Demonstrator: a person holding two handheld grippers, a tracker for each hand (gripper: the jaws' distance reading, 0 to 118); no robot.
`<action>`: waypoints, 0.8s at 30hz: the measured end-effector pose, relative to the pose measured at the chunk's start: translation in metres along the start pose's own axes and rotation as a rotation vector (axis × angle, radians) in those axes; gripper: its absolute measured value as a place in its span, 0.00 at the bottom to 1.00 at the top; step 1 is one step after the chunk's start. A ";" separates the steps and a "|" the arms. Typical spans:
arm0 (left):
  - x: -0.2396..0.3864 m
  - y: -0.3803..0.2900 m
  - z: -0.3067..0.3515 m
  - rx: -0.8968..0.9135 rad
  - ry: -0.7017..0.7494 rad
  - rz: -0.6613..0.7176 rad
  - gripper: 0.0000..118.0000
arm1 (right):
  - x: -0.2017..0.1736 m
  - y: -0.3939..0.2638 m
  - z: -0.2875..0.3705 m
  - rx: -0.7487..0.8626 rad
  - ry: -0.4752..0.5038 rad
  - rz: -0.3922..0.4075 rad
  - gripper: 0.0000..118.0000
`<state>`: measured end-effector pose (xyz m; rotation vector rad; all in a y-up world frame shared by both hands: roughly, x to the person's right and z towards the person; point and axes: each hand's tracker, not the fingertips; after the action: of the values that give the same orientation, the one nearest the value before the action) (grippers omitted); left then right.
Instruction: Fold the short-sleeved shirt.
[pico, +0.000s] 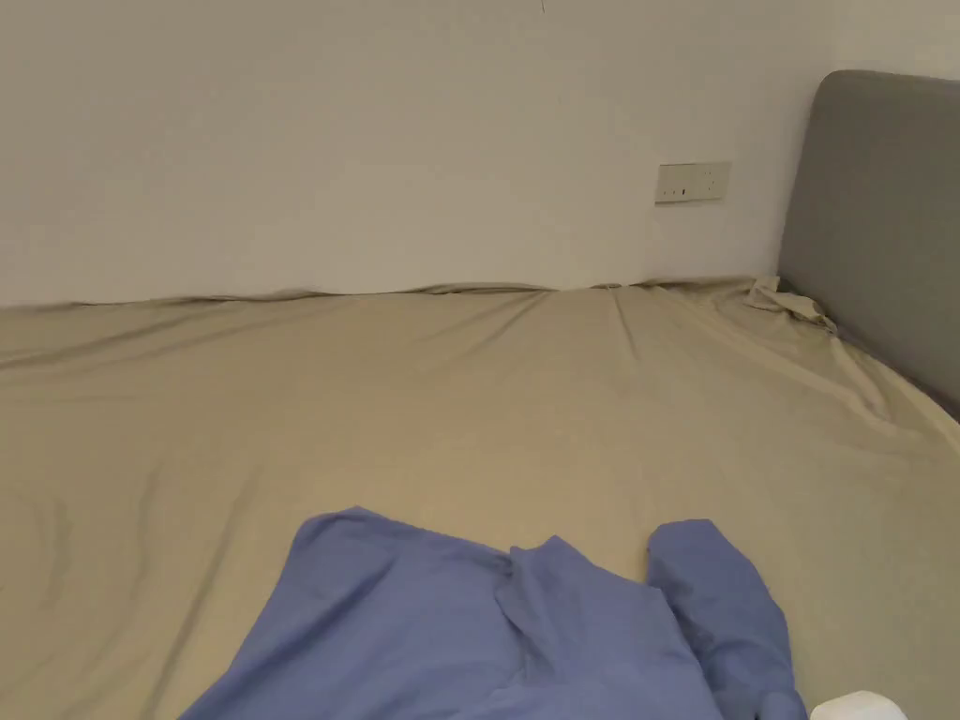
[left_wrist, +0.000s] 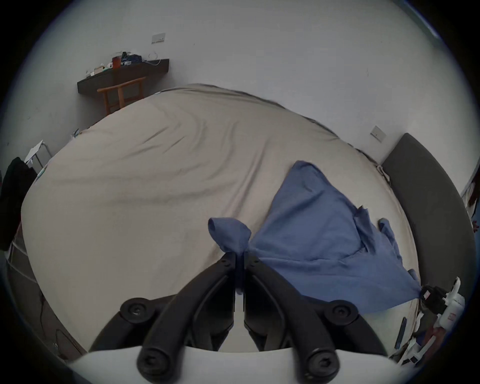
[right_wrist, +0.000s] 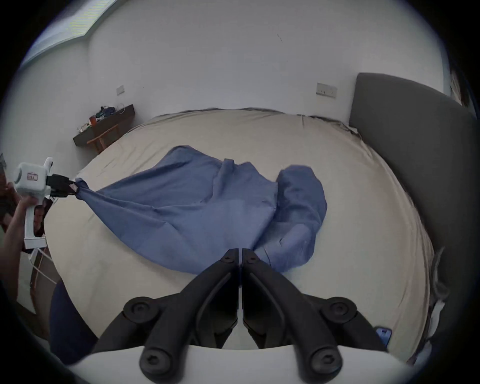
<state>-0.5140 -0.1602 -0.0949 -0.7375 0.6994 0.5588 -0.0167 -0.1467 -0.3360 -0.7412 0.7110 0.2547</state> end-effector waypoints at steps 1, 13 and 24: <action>-0.005 -0.005 -0.002 -0.016 0.000 0.005 0.04 | 0.001 -0.006 -0.002 -0.031 -0.003 -0.009 0.03; -0.038 -0.047 -0.055 -0.184 0.104 0.014 0.04 | 0.009 -0.063 -0.057 -0.255 -0.033 -0.035 0.03; -0.016 -0.034 -0.001 0.020 0.075 -0.004 0.99 | 0.018 -0.033 -0.029 -0.142 0.007 -0.070 1.00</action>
<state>-0.5016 -0.1855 -0.0692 -0.7445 0.7721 0.5220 -0.0029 -0.1907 -0.3462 -0.9011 0.6770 0.2410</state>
